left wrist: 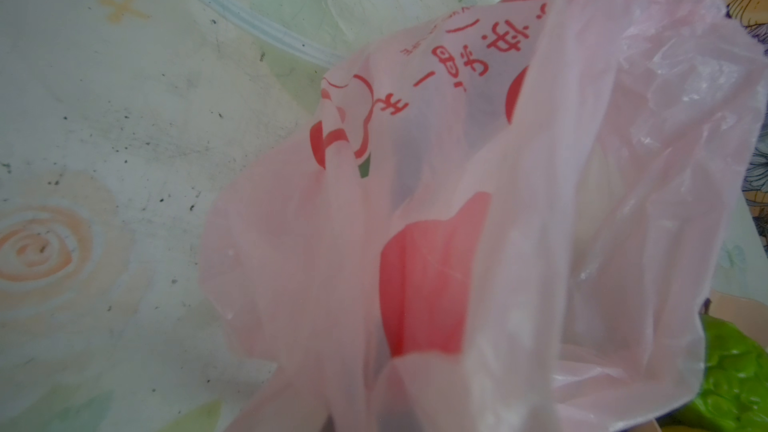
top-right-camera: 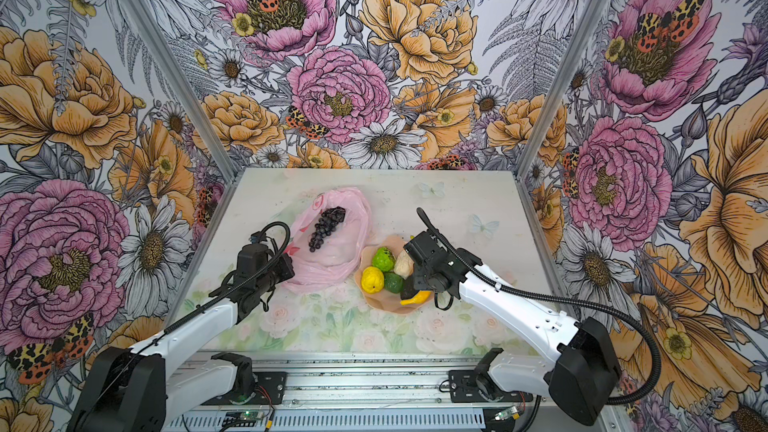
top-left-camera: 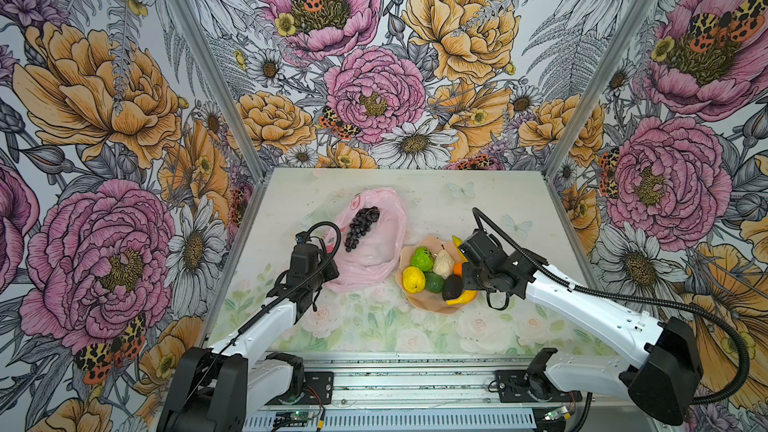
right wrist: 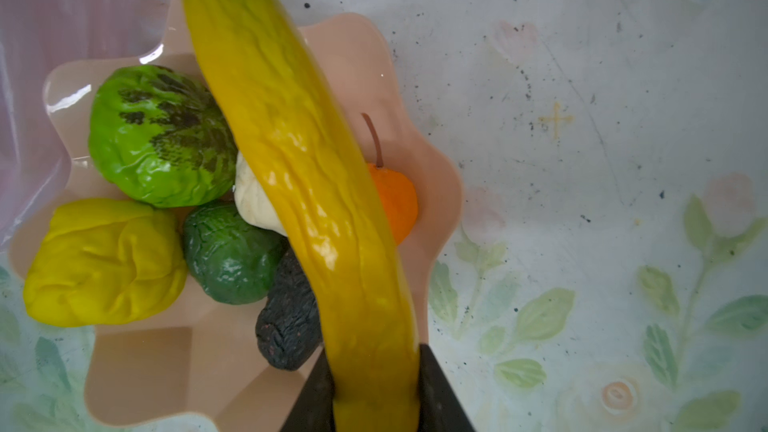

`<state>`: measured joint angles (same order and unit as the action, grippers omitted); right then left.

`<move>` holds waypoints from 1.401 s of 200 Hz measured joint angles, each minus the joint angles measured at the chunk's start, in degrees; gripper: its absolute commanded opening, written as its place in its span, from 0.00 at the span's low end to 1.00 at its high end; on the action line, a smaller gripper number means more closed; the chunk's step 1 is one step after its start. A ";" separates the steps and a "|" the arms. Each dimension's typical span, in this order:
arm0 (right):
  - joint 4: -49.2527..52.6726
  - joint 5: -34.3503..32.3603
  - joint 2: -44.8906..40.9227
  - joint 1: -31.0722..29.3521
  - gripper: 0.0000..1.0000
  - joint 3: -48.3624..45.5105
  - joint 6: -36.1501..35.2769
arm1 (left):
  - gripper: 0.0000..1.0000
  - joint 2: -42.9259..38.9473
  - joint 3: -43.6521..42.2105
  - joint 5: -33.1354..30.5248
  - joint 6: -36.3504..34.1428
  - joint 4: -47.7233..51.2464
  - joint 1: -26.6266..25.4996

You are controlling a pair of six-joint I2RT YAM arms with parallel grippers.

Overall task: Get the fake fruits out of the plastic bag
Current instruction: 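Carry the banana with the right gripper over the peach bowl, then lower the banana into the bowl edge and open the right gripper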

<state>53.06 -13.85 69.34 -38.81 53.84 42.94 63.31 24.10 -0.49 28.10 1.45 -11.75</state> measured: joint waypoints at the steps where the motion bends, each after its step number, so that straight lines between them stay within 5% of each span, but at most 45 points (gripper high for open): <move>1: 0.00 -0.04 -0.04 0.04 0.28 -0.09 0.09 | 0.02 0.00 0.00 0.02 0.00 0.00 0.00; 90: -2.34 -0.68 -0.66 -0.04 0.29 -4.07 11.45 | 0.02 -0.74 0.00 0.52 0.00 0.00 0.00; 222: -5.81 -3.50 -2.21 -12.66 0.31 -8.09 41.99 | 0.02 -1.46 -0.98 1.81 0.63 -0.74 0.33; 280: -5.81 -4.63 0.68 -14.16 0.33 -7.91 49.20 | 0.02 -1.29 -1.09 3.50 1.07 -1.38 0.44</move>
<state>47.24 -18.48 70.02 -52.97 45.93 92.14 62.02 23.00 3.01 29.17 0.08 -11.31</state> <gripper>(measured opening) 0.322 0.050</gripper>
